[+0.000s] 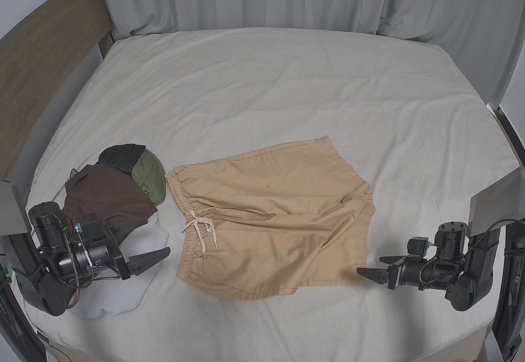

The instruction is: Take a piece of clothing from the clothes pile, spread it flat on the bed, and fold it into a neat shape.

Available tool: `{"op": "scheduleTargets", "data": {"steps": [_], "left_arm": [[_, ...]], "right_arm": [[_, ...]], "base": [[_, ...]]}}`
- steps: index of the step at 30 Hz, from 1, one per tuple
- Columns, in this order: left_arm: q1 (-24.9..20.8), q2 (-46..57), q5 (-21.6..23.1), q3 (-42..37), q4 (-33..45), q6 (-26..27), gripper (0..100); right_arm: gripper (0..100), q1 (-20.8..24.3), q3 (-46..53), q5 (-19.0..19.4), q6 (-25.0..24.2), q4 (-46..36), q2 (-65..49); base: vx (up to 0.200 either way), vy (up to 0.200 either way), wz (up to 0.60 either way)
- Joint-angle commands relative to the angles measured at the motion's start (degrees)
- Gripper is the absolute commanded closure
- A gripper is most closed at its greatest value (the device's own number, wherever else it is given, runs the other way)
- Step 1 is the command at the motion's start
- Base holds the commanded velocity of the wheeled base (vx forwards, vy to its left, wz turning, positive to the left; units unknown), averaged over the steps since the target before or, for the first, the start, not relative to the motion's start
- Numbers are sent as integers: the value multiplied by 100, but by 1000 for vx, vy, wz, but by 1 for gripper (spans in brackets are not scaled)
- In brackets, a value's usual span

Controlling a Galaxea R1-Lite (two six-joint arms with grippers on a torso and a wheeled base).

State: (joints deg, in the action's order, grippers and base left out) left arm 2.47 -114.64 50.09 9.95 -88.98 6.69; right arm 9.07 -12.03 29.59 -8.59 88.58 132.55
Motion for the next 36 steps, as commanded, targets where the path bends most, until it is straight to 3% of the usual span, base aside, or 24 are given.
{"op": "scheduleTargets", "data": {"steps": [1, 19, 26, 36], "left_arm": [[-1, -6, 1, -10, -5, -1, 0], [-1, -6, 1, -10, -5, -1, 0], [7, -14, -8, -10, -5, -1, 0], [7, -6, -8, -10, -5, -1, 0]], "right_arm": [[0, 42, -10, 3, -2, 2, 184], [0, 236, -440, -41, -90, 10, 887], [0, 359, -590, -32, -450, 19, 966], [0, 490, -590, -32, -494, 19, 975]], "base": [[0, 0, 0], [0, 0, 0], [0, 0, 0], [0, 0, 0]]}}
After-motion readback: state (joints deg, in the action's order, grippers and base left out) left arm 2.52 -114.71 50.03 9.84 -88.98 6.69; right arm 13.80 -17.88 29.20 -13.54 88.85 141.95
